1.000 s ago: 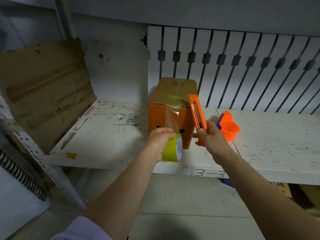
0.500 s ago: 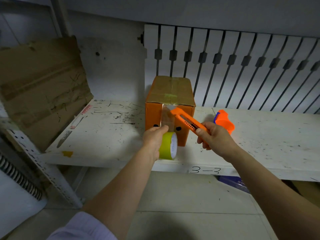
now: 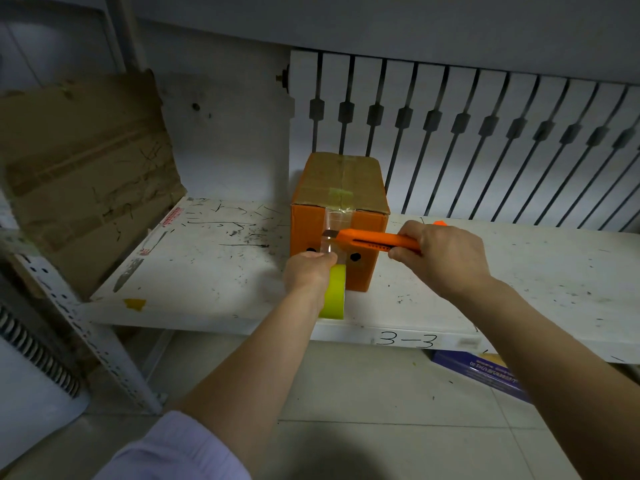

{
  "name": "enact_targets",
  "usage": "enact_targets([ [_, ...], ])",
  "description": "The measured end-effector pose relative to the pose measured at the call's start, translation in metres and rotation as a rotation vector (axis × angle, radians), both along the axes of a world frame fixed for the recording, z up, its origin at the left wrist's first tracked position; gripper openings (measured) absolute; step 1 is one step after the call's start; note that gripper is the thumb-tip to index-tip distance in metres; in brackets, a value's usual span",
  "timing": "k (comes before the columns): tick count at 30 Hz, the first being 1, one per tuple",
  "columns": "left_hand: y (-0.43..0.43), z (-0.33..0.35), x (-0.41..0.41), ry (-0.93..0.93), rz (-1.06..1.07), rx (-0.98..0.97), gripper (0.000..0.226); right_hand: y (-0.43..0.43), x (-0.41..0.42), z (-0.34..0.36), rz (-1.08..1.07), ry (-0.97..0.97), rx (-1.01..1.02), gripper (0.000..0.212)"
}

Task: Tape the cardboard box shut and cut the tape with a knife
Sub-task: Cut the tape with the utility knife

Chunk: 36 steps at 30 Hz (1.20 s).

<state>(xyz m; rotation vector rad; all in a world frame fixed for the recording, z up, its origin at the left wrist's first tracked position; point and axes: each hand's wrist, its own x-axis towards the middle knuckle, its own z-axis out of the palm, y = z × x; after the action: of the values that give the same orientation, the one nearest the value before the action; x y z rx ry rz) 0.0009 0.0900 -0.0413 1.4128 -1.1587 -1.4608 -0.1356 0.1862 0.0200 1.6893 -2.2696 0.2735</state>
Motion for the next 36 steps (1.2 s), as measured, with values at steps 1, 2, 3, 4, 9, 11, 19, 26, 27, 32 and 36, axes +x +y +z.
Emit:
enact_targets([
  [1,0.001,0.0,0.0,-0.011,0.004,-0.012,0.028,-0.001,0.002,0.001,0.008,0.012,-0.007,0.033],
  [2,0.001,0.001,-0.001,-0.02,0.008,-0.022,0.03,-0.001,0.004,0.002,0.013,0.02,-0.01,0.033],
  [3,0.001,0.001,-0.001,-0.032,0.01,-0.029,0.032,-0.002,0.005,0.002,0.016,0.024,-0.007,0.033],
  [4,0.001,0.002,-0.001,-0.047,0.012,-0.035,0.033,-0.002,0.006,0.003,0.019,0.029,-0.006,0.033],
  [9,0.002,0.004,0.0,-0.105,0.016,-0.075,0.039,-0.005,0.01,0.003,0.022,0.057,-0.011,0.033],
  [11,0.002,0.004,0.0,-0.109,0.013,-0.082,0.039,-0.006,0.01,0.003,0.019,0.066,-0.013,0.032],
  [19,0.005,0.005,-0.001,-0.125,0.021,-0.1,0.04,-0.006,0.012,0.003,0.025,0.083,0.014,0.03],
  [26,0.009,0.008,0.0,-0.129,0.015,-0.122,0.042,-0.006,0.014,0.002,0.029,0.106,0.015,0.031],
  [27,0.009,0.008,0.0,-0.123,0.012,-0.119,0.042,-0.007,0.015,0.001,0.029,0.11,0.017,0.031],
  [32,0.007,0.007,0.002,-0.11,0.01,-0.101,0.031,-0.003,0.009,0.001,0.011,0.108,0.028,0.032],
  [36,0.01,0.006,-0.001,-0.107,0.013,-0.099,0.04,-0.001,0.007,-0.002,-0.012,0.113,0.032,0.032],
])
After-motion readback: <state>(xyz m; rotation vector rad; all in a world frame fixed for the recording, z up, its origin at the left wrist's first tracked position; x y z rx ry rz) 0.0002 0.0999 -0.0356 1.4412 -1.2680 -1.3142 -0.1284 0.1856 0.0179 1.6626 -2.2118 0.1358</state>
